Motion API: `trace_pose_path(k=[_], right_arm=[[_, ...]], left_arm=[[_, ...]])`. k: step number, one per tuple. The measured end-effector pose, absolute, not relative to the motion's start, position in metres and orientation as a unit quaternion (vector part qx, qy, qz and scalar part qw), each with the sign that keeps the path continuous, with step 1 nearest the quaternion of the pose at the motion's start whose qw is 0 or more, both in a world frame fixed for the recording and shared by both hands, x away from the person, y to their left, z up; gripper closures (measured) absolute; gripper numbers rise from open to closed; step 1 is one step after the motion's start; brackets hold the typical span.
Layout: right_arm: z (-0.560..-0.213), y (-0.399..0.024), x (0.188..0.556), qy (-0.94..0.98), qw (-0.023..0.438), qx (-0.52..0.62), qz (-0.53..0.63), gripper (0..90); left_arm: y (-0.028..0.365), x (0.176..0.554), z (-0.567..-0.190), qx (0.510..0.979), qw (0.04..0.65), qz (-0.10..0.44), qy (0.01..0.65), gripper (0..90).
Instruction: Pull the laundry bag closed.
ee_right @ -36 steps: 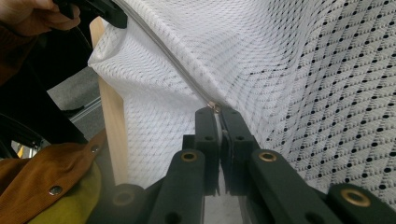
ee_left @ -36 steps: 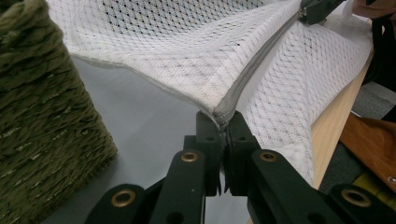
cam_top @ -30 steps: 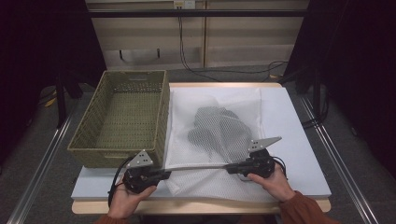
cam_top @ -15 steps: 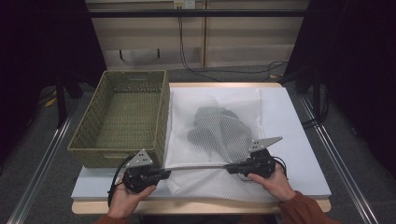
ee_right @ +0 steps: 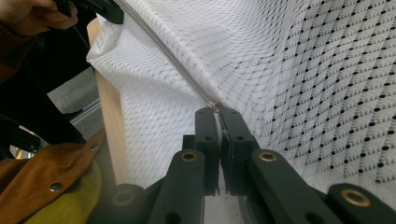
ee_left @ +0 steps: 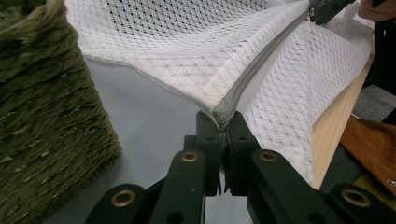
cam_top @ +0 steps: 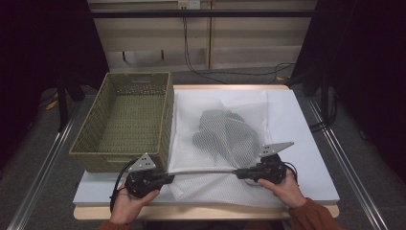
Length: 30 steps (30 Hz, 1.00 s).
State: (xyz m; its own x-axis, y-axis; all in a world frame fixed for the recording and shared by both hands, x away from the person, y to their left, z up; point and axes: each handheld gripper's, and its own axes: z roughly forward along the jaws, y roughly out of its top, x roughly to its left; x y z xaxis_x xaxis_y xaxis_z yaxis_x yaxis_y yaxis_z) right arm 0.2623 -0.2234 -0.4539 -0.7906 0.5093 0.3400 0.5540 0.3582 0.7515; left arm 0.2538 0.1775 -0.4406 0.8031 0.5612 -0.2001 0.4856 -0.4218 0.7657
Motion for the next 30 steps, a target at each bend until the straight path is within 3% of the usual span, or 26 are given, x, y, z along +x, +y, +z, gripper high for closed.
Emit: trace_pose_path(k=[30], right_arm=[[-0.4551,-0.23,0.2555,-0.82,0.018,-0.332,-0.466,86.8]], left_arm=[[0.1782,0.2537,-0.4405,0.843,0.438,0.042,0.308,86.9]])
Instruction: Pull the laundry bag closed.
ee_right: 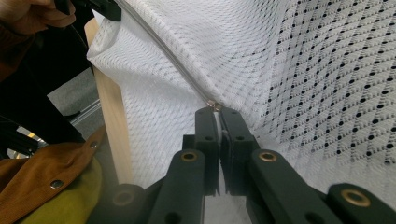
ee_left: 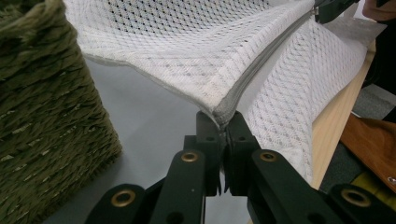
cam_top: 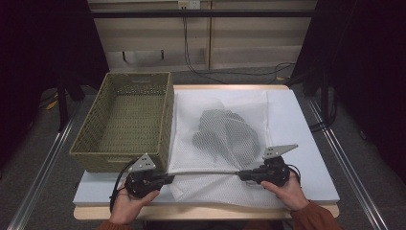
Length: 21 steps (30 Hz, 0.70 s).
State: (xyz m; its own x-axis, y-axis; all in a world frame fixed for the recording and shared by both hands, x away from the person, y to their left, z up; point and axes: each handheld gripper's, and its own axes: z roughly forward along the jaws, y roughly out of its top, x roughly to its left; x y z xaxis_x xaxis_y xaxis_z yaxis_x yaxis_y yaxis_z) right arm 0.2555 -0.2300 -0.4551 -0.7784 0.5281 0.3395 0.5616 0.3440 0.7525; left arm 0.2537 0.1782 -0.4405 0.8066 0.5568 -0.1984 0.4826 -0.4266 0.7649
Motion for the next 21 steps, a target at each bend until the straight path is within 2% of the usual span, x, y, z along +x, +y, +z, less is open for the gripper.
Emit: trace_pose_path(k=[21], right_arm=[[-0.454,-0.241,0.25,-0.813,0.013,-0.347,-0.468,86.9]], left_arm=[[0.179,0.254,-0.441,0.843,0.438,0.041,0.309,87.0]])
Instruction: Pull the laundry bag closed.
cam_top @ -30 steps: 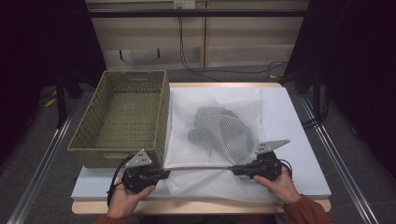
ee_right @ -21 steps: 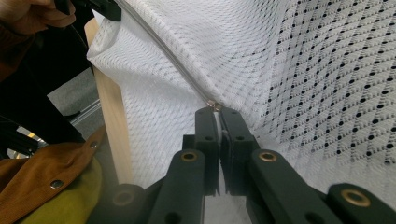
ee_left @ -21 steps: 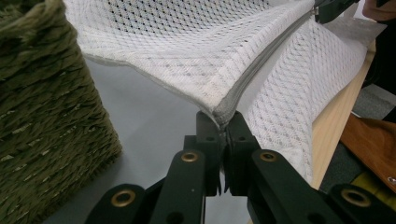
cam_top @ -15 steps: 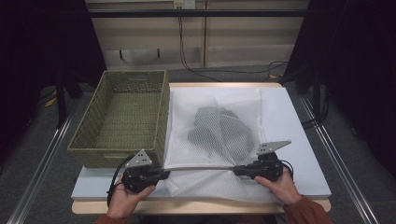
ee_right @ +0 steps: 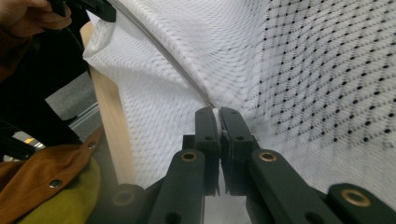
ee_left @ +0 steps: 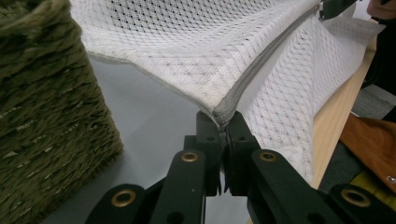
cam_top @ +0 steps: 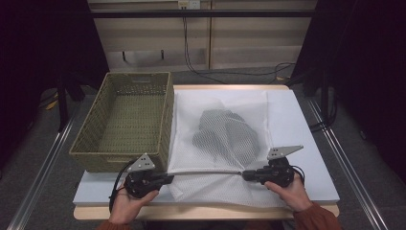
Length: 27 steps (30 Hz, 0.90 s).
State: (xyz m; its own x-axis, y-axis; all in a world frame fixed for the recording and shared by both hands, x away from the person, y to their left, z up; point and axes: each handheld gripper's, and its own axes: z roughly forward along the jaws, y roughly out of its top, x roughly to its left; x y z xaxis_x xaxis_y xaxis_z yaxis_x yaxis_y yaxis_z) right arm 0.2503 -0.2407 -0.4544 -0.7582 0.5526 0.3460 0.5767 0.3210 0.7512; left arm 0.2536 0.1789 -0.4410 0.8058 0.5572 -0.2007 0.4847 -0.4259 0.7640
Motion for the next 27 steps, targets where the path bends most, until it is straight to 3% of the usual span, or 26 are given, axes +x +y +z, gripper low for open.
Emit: trace_pose_path(k=[27], right_arm=[[-0.458,-0.253,0.242,-0.806,0.004,-0.371,-0.462,87.0]], left_arm=[[0.181,0.254,-0.442,0.845,0.431,0.04,0.313,87.1]])
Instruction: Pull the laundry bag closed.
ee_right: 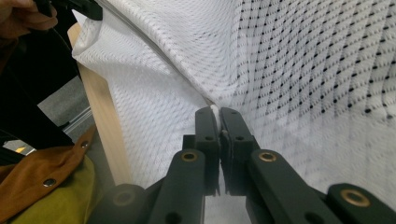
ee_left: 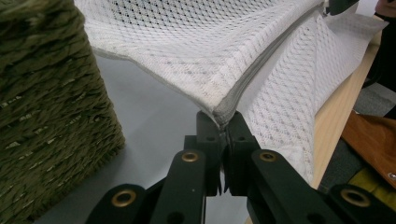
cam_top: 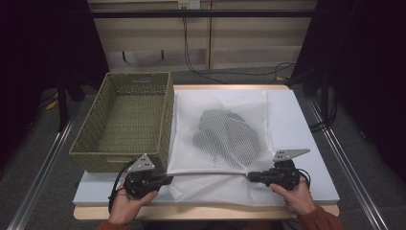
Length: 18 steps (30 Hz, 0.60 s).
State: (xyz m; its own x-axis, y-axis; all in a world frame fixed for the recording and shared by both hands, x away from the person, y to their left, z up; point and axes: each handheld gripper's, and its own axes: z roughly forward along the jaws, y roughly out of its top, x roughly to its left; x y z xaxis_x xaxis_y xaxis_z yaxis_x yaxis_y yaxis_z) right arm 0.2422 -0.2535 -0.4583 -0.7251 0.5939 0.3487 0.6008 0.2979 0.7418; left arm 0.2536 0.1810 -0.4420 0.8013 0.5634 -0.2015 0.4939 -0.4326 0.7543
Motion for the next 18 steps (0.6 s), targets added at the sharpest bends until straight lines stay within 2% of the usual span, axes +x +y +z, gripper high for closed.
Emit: trace_pose_path(k=[18], right_arm=[[-0.4591,-0.2619,0.2366,-0.801,-0.001,-0.38,-0.463,87.0]], left_arm=[[0.1815,0.2531,-0.4418,0.846,0.43,0.04,0.313,87.1]])
